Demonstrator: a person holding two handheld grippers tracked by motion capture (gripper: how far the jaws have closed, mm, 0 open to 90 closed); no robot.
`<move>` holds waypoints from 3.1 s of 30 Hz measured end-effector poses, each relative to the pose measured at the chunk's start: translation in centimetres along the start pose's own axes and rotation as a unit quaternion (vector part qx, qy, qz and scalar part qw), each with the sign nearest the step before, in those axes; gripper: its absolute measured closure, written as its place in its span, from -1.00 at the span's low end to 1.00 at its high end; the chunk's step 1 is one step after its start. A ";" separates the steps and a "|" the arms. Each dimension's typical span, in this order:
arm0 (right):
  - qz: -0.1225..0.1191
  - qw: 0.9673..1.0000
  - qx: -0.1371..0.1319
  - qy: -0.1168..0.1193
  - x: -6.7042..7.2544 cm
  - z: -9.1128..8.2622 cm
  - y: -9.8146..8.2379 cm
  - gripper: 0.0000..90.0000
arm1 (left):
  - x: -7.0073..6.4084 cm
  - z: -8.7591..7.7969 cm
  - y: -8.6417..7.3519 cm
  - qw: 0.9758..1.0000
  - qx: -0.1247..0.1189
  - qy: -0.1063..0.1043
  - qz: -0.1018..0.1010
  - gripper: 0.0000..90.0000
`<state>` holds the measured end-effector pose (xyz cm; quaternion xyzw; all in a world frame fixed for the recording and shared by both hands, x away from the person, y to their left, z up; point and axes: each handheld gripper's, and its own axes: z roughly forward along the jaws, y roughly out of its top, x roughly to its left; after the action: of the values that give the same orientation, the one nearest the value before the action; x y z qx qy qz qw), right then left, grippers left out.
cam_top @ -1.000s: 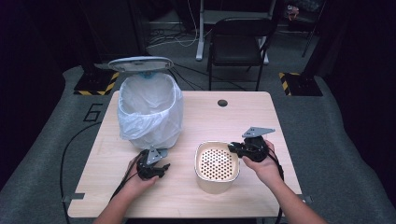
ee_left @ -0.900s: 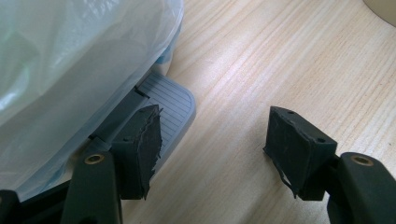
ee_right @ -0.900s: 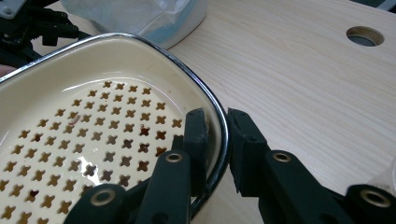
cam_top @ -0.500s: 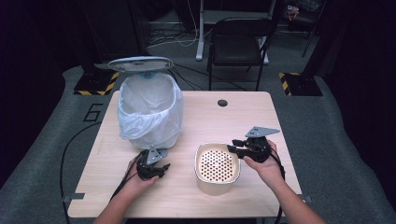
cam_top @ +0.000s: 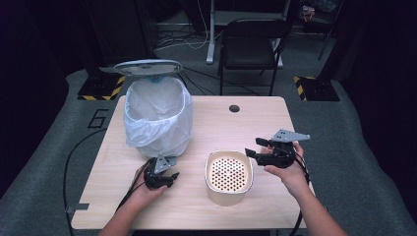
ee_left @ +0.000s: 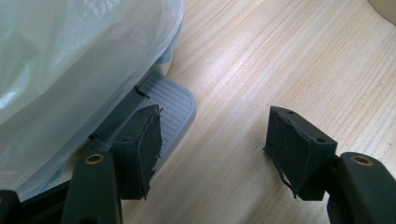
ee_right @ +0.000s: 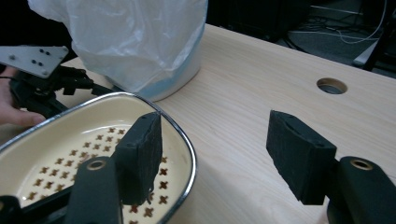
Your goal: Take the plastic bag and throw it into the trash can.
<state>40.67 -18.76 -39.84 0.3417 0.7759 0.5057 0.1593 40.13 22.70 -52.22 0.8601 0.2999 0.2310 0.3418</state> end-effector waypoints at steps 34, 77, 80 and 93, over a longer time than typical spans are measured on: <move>0.052 0.993 -0.028 -0.106 -9.2 -2.9 -7.1 -0.32 | 0.0 0.0 0.0 1.000 -0.002 0.003 0.000 -0.20; 0.030 0.995 0.022 -0.093 -9.8 3.8 -8.2 -0.38 | 0.0 0.0 0.0 1.000 -0.002 0.002 -0.001 -0.20; 0.028 0.995 0.023 -0.091 -9.9 3.8 -8.2 -0.31 | 0.0 0.0 0.0 1.000 -0.002 0.002 -0.001 -0.20; -0.002 0.996 0.029 -0.082 -9.7 3.5 -8.0 0.03 | 0.0 0.0 0.0 1.000 -0.002 0.001 -0.001 -0.20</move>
<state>46.77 -25.14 -49.48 0.3850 0.7755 0.4527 0.2131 40.11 22.69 -52.26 0.8590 0.3006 0.2325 0.3431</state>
